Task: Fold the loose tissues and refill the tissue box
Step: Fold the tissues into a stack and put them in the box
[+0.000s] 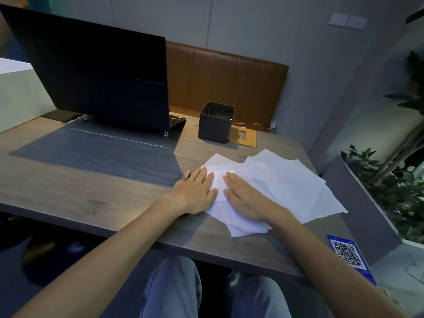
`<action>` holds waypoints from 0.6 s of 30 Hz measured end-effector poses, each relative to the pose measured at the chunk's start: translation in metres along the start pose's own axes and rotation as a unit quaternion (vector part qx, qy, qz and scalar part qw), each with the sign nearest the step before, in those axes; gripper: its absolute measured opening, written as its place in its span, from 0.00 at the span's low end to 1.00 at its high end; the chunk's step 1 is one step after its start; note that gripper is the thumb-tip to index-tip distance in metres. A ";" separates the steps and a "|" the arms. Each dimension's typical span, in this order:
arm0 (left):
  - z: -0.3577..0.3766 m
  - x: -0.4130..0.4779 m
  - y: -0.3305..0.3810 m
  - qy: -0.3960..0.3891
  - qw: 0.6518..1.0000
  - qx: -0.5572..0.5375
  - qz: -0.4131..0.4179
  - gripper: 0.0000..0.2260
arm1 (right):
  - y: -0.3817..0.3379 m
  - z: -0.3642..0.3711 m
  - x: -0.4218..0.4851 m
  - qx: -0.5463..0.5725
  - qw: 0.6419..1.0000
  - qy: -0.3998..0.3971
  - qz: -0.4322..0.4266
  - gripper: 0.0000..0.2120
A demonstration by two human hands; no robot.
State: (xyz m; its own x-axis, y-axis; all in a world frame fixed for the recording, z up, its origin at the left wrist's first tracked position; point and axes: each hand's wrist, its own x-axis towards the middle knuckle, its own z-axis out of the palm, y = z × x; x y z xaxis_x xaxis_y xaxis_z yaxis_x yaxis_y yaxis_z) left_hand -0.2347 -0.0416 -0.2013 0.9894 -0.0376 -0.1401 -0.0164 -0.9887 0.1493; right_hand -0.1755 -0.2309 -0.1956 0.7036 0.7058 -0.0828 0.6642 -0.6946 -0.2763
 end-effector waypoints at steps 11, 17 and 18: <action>-0.030 0.022 0.004 0.080 0.996 -0.029 -0.018 0.21 | -0.027 -0.035 0.041 -0.011 0.970 0.072 0.230 0.17; -0.038 0.041 -0.008 0.035 0.996 -0.074 -0.027 0.25 | -0.027 -0.033 0.051 0.103 0.954 0.097 0.265 0.14; -0.039 0.043 -0.010 0.032 0.996 -0.083 -0.022 0.25 | -0.026 -0.032 0.053 0.115 0.951 0.107 0.267 0.13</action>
State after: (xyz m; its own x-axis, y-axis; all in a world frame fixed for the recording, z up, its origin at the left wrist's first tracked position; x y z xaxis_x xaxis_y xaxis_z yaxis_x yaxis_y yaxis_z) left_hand -0.1865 -0.0272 -0.1703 0.9959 0.0207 -0.0880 0.0467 -0.9511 0.3053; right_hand -0.1473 -0.1801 -0.1621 0.9766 0.1996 -0.0799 0.1427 -0.8797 -0.4537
